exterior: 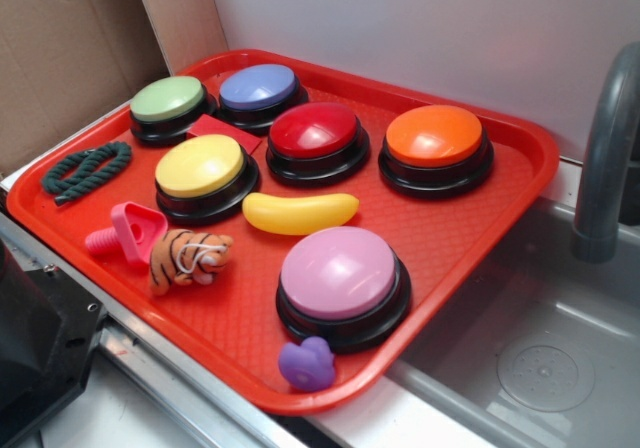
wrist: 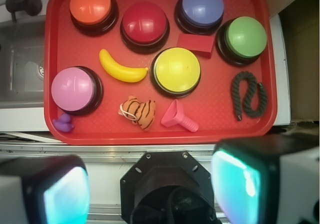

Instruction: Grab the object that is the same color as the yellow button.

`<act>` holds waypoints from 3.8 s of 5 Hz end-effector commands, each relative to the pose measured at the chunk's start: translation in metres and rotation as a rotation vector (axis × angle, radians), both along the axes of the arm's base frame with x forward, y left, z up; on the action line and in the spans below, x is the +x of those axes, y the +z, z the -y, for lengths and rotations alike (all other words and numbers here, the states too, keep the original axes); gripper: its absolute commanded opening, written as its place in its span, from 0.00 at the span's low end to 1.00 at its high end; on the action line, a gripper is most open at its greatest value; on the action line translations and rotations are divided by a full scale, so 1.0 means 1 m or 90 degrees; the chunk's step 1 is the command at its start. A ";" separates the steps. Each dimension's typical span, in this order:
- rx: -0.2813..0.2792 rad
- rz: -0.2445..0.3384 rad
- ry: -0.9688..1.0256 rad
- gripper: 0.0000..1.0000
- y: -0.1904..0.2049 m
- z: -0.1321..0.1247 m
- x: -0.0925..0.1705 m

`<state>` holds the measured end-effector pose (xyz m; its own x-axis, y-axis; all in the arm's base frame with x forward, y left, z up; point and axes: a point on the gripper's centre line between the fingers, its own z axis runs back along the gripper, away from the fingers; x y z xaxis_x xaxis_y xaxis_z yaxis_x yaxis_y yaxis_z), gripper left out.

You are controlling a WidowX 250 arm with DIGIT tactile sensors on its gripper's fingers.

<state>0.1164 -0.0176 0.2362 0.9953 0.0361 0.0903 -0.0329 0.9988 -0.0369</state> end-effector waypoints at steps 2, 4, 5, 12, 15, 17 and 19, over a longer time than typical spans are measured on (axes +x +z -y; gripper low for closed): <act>0.024 0.013 -0.091 1.00 -0.007 0.007 0.012; 0.075 -0.011 -0.284 1.00 -0.049 0.016 0.047; 0.043 0.028 -0.405 1.00 -0.067 0.020 0.062; -0.039 0.188 -0.929 1.00 -0.201 0.050 0.096; -0.039 0.190 -0.994 0.00 -0.218 0.058 0.092; -0.024 0.206 -0.952 0.00 -0.199 0.051 0.087; 0.020 0.063 -0.651 0.00 -0.132 0.038 0.090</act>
